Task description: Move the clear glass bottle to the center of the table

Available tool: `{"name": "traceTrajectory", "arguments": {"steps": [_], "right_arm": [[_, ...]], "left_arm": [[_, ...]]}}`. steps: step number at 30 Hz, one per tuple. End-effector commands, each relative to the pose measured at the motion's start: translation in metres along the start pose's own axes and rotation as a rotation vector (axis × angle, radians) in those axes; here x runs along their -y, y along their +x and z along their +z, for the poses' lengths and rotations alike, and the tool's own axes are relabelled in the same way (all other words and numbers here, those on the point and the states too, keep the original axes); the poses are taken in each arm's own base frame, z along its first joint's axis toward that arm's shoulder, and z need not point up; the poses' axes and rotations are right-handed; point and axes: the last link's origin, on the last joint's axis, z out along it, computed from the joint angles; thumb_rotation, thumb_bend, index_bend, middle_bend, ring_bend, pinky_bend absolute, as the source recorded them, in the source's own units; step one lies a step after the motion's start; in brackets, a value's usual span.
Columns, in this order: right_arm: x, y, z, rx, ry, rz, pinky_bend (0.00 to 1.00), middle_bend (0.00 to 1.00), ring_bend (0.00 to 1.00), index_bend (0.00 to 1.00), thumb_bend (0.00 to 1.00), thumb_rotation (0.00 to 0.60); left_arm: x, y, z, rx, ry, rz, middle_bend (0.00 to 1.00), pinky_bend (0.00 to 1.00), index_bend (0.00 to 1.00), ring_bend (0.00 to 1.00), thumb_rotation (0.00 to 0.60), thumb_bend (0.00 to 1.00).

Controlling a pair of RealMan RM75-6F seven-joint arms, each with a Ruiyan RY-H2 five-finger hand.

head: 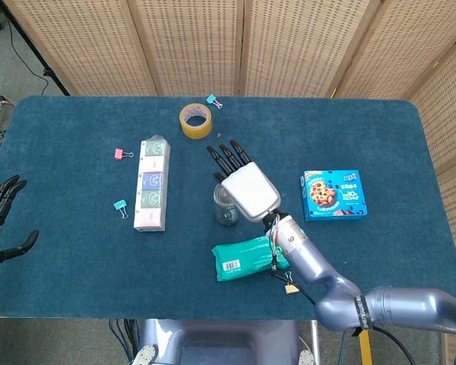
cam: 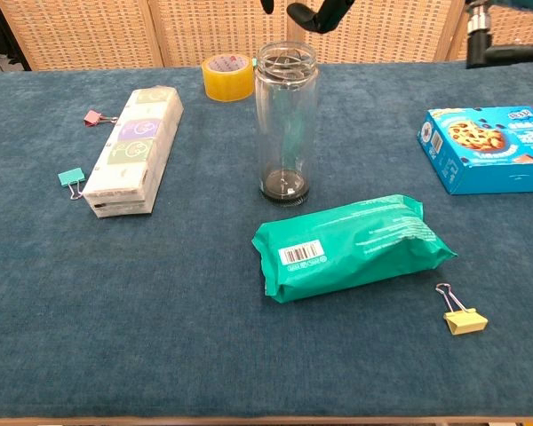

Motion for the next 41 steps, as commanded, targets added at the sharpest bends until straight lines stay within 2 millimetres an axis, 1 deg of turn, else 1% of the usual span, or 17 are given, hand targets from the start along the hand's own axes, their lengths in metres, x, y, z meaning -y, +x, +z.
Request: {"name": "traceTrajectory", "arguments": {"steps": [1, 4, 7, 8, 10, 12, 13, 14, 17, 19, 21, 22, 26, 28, 32, 36, 41], "right_arm": [[-0.007, 0.004, -0.007, -0.014, -0.009, -0.013, 0.0, 0.0, 0.0, 0.38, 0.58, 0.6], [-0.021, 0.007, -0.016, -0.034, -0.028, -0.011, 0.0, 0.0, 0.0, 0.35, 0.58, 0.6], [-0.047, 0.004, -0.029, -0.049, -0.065, -0.006, 0.0, 0.0, 0.0, 0.24, 0.58, 0.6], [-0.057, 0.002, -0.034, -0.047, -0.083, -0.003, 0.0, 0.0, 0.0, 0.18, 0.57, 0.6], [-0.083, -0.004, -0.049, -0.024, -0.139, -0.026, 0.0, 0.0, 0.0, 0.07, 0.39, 0.6], [-0.104, -0.008, -0.062, -0.003, -0.189, -0.043, 0.0, 0.0, 0.0, 0.0, 0.08, 0.6], [-0.117, -0.01, -0.071, 0.008, -0.224, -0.041, 0.0, 0.0, 0.0, 0.0, 0.02, 0.6], [-0.126, -0.012, -0.078, 0.015, -0.249, -0.031, 0.0, 0.0, 0.0, 0.0, 0.0, 0.6], [-0.153, -0.02, -0.102, 0.034, -0.321, 0.006, 0.0, 0.0, 0.0, 0.0, 0.0, 0.6], [-0.171, -0.027, -0.122, 0.051, -0.364, 0.008, 0.0, 0.0, 0.0, 0.0, 0.0, 0.6], [-0.18, -0.032, -0.138, 0.058, -0.386, 0.015, 0.0, 0.0, 0.0, 0.0, 0.0, 0.6], [-0.186, -0.037, -0.151, 0.065, -0.407, 0.019, 0.0, 0.0, 0.0, 0.0, 0.0, 0.6], [-0.197, -0.05, -0.188, 0.067, -0.452, 0.044, 0.0, 0.0, 0.0, 0.0, 0.0, 0.6], [-0.201, -0.062, -0.216, 0.091, -0.485, 0.055, 0.0, 0.0, 0.0, 0.0, 0.0, 0.6], [-0.2, -0.077, -0.251, 0.11, -0.514, 0.073, 0.0, 0.0, 0.0, 0.0, 0.0, 0.6], [-0.192, -0.085, -0.275, 0.097, -0.535, 0.107, 0.0, 0.0, 0.0, 0.0, 0.0, 0.6], [-0.188, -0.089, -0.29, 0.069, -0.559, 0.129, 0.0, 0.0, 0.0, 0.0, 0.0, 0.6]], "left_arm": [[-0.001, 0.0, 0.0, 0.0, -0.001, 0.003, 0.0, 0.0, 0.0, 0.0, 0.6, 0.34], [-0.001, -0.001, -0.002, -0.001, -0.001, 0.009, 0.0, 0.0, 0.0, 0.0, 0.6, 0.34], [-0.002, -0.001, -0.004, -0.006, 0.001, 0.017, 0.0, 0.0, 0.0, 0.0, 0.6, 0.34], [-0.003, -0.002, -0.004, -0.007, 0.004, 0.022, 0.0, 0.0, 0.0, 0.0, 0.6, 0.34], [-0.002, -0.003, -0.006, -0.001, 0.015, 0.044, 0.0, 0.0, 0.0, 0.0, 0.6, 0.33], [-0.001, -0.004, -0.008, 0.008, 0.031, 0.065, 0.0, 0.0, 0.0, 0.0, 0.6, 0.28], [-0.002, -0.005, -0.009, 0.011, 0.036, 0.07, 0.0, 0.0, 0.0, 0.0, 0.6, 0.25], [-0.003, -0.005, -0.01, 0.01, 0.038, 0.073, 0.0, 0.0, 0.0, 0.0, 0.6, 0.22], [-0.005, -0.006, -0.013, 0.0, 0.042, 0.083, 0.0, 0.0, 0.0, 0.0, 0.6, 0.15], [-0.004, -0.008, -0.017, -0.011, 0.046, 0.08, 0.0, 0.0, 0.0, 0.0, 0.6, 0.14], [-0.003, -0.01, -0.02, -0.028, 0.04, 0.075, 0.0, 0.0, 0.0, 0.0, 0.6, 0.14], [-0.002, -0.01, -0.022, -0.042, 0.035, 0.07, 0.0, 0.0, 0.0, 0.0, 0.6, 0.14], [0.005, -0.011, -0.031, -0.075, 0.035, 0.06, 0.0, 0.0, 0.0, 0.0, 0.6, 0.14], [0.009, -0.014, -0.037, -0.09, 0.037, 0.048, 0.0, 0.0, 0.0, 0.0, 0.6, 0.14], [0.015, -0.026, -0.046, -0.077, 0.044, 0.044, 0.0, 0.0, 0.0, 0.0, 0.6, 0.14], [0.018, -0.029, -0.049, -0.072, 0.054, 0.064, 0.0, 0.0, 0.0, 0.0, 0.6, 0.14], [0.021, -0.029, -0.053, -0.067, 0.083, 0.072, 0.0, 0.0, 0.0, 0.0, 0.6, 0.14]]}}
